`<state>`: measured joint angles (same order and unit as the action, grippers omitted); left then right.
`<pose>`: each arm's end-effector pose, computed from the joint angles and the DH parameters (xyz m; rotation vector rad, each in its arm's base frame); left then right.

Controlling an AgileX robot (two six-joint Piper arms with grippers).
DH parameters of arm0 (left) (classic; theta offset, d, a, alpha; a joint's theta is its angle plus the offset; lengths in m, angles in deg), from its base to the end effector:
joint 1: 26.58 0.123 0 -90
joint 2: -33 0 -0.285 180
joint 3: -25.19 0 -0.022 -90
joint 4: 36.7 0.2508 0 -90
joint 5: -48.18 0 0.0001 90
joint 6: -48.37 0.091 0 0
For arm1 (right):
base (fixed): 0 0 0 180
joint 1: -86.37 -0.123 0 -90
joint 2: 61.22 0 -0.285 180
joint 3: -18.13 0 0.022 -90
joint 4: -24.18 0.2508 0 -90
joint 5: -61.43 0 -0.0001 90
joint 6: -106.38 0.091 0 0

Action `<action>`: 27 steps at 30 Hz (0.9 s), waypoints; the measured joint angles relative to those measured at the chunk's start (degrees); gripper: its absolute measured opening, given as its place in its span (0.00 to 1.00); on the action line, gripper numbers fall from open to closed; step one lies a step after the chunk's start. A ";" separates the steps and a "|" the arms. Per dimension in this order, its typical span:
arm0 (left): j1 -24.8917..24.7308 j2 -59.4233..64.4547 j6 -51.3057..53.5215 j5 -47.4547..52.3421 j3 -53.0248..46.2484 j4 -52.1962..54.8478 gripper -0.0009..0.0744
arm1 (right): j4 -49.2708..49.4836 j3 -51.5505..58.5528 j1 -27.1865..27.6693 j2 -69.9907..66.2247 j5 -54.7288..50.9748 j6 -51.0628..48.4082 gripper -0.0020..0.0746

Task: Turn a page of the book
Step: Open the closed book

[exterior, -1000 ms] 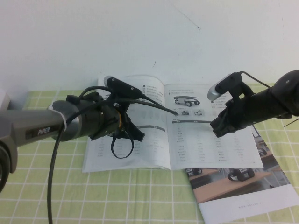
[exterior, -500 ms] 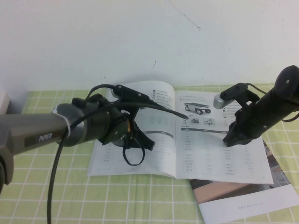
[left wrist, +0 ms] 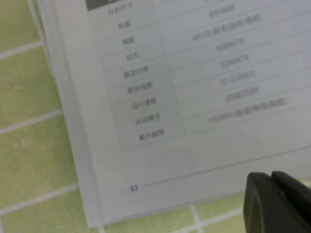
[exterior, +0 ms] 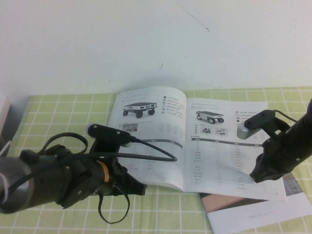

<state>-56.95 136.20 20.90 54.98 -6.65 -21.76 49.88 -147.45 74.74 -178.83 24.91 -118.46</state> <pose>0.2726 -0.1565 0.1672 0.3713 2.4650 -0.2826 0.3426 0.0945 0.1387 -0.9090 2.7005 0.3344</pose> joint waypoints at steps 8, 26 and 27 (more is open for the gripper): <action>-0.68 -10.19 -0.41 -5.22 2.24 1.64 0.01 | 5.92 1.45 0.00 8.47 6.22 -7.46 0.02; 1.52 14.66 0.92 -6.07 24.30 10.75 0.01 | 8.38 -5.24 0.00 1.10 21.40 -14.43 0.02; 1.52 15.61 1.02 -6.07 24.65 10.75 0.01 | 8.40 -5.24 0.00 0.37 21.40 -14.43 0.02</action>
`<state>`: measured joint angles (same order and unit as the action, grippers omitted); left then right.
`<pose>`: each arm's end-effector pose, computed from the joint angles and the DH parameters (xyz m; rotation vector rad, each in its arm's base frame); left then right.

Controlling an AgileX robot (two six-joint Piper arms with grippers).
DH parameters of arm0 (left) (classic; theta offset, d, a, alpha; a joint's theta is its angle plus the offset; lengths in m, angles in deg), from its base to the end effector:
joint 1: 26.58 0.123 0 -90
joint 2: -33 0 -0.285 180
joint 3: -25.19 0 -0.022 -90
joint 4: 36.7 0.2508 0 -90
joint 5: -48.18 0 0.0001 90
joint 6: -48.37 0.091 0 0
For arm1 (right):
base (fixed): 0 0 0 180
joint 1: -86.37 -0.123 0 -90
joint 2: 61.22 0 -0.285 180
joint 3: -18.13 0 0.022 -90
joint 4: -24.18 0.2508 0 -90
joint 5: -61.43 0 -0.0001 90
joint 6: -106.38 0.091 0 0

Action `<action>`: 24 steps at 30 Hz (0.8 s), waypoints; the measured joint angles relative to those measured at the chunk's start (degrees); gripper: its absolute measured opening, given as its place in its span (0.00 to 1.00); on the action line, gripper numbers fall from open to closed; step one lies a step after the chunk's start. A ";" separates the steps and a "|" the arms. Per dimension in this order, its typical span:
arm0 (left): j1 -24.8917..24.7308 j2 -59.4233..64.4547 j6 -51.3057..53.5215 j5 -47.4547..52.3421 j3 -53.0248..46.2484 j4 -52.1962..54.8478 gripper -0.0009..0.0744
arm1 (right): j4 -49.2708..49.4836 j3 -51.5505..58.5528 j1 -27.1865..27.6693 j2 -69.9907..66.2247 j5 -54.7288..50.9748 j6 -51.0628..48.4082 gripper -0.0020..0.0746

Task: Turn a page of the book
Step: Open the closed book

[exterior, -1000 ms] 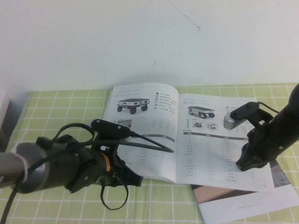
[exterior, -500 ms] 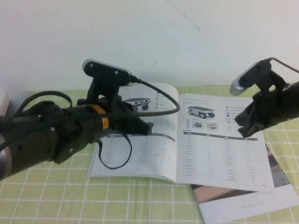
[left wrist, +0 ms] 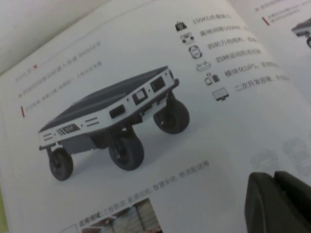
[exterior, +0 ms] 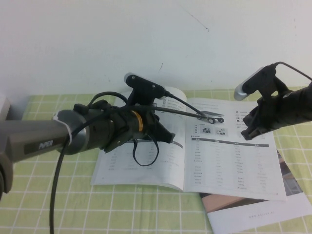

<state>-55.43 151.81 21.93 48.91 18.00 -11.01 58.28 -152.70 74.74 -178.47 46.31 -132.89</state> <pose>0.3735 -0.2051 0.1887 0.5371 2.1591 -0.2796 0.3933 0.0946 0.1772 -0.8434 2.2632 0.0625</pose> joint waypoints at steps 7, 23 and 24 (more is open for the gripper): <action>0.00 3.70 -0.14 2.98 0.84 -0.79 0.01 | 1.42 0.00 0.00 -3.91 0.00 0.00 0.02; -1.36 3.26 -1.45 4.65 -4.16 -7.24 0.01 | 3.02 -0.04 0.00 -4.63 -5.45 0.48 0.02; -1.96 2.90 -1.34 4.33 -4.96 -7.24 0.01 | 3.02 -0.04 0.00 -4.63 -5.83 0.78 0.02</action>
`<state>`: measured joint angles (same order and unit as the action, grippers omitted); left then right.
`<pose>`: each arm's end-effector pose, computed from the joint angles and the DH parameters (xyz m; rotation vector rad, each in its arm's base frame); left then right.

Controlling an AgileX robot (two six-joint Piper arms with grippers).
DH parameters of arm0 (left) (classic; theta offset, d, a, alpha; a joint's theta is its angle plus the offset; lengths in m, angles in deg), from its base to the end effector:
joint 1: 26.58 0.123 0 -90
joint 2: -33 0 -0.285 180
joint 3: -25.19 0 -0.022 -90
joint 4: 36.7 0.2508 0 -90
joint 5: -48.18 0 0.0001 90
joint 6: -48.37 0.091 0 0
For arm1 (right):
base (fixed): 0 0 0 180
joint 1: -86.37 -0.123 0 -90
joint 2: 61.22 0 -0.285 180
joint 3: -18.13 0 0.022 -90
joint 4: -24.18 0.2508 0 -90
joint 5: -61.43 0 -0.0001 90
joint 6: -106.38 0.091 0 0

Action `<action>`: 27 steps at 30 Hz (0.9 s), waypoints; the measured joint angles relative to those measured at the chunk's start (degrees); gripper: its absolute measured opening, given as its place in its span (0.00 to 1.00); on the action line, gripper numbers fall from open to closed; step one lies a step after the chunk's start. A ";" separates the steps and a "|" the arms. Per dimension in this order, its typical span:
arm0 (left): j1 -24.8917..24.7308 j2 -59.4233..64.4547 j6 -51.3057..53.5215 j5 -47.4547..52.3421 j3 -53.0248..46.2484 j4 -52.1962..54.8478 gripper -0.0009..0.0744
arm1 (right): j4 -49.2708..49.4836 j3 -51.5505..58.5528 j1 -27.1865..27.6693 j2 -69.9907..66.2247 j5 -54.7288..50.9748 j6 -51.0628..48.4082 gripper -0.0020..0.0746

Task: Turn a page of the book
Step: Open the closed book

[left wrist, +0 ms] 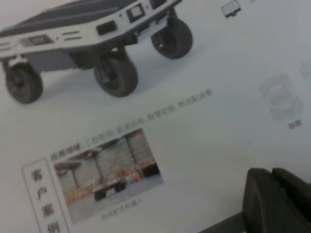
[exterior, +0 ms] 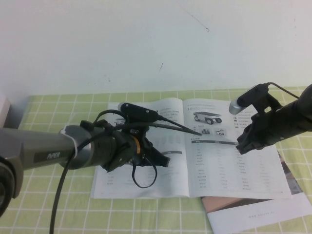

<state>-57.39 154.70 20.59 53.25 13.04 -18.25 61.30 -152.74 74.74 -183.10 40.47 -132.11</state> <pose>0.3499 -0.2057 0.1392 0.4406 2.3998 -0.2843 0.3890 0.1002 0.1417 -0.8429 2.4165 0.2038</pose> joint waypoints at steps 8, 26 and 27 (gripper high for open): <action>-4.32 -3.54 0.13 -0.46 -5.09 -0.15 0.01 | 0.00 0.12 0.00 0.00 -4.33 3.13 0.02; -4.47 -11.36 -0.22 0.31 -11.63 -0.77 0.01 | -0.53 13.28 0.00 6.44 -2.19 8.33 0.02; -4.47 -11.36 -0.32 0.31 -11.63 -0.77 0.01 | -0.53 14.04 0.00 7.21 -2.61 8.43 0.02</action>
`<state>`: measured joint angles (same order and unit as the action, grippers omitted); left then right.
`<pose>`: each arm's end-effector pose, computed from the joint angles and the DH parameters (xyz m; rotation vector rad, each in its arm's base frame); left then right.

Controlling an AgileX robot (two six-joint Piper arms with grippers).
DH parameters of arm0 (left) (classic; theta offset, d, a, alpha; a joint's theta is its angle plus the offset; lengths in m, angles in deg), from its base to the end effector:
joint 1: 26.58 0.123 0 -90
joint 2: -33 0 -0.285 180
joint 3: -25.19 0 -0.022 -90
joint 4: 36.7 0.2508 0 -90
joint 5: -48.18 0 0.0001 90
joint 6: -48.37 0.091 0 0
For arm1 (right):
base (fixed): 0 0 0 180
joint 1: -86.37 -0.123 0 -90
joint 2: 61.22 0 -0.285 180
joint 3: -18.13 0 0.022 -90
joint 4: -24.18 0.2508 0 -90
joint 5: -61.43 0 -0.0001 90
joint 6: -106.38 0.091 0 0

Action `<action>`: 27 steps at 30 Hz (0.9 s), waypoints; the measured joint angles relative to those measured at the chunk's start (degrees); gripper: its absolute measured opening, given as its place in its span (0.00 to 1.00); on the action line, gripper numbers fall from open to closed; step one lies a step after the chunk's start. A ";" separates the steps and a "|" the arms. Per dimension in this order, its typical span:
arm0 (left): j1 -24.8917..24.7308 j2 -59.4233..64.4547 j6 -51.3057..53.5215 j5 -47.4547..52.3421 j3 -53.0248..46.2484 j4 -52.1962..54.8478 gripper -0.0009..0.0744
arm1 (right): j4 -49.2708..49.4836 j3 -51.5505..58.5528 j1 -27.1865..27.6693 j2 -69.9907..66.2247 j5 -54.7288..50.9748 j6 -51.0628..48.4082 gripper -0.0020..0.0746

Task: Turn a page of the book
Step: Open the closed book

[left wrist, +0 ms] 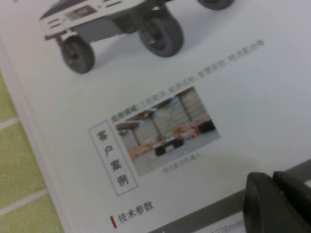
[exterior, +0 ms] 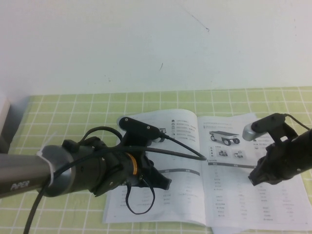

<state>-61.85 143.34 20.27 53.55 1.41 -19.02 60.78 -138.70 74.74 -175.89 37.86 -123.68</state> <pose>0.2903 -0.2021 0.1625 0.5143 2.4019 -0.3227 0.3265 0.0894 0.1294 -0.7096 2.6254 0.3085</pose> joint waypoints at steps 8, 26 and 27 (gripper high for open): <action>0.00 -0.09 -0.24 -0.59 0.00 -0.47 0.01 | 0.10 5.17 0.00 5.59 -2.04 0.12 0.02; 0.00 -36.17 -0.57 2.08 -6.17 5.75 0.01 | 24.45 6.36 0.00 39.75 1.58 -25.62 0.02; 0.00 -38.67 -1.25 2.08 -7.95 5.88 0.01 | 27.89 7.21 0.00 41.08 1.18 -28.53 0.02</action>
<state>-61.85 104.67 19.02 55.63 -6.54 -13.14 88.67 -131.48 74.74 -134.81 39.04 -152.21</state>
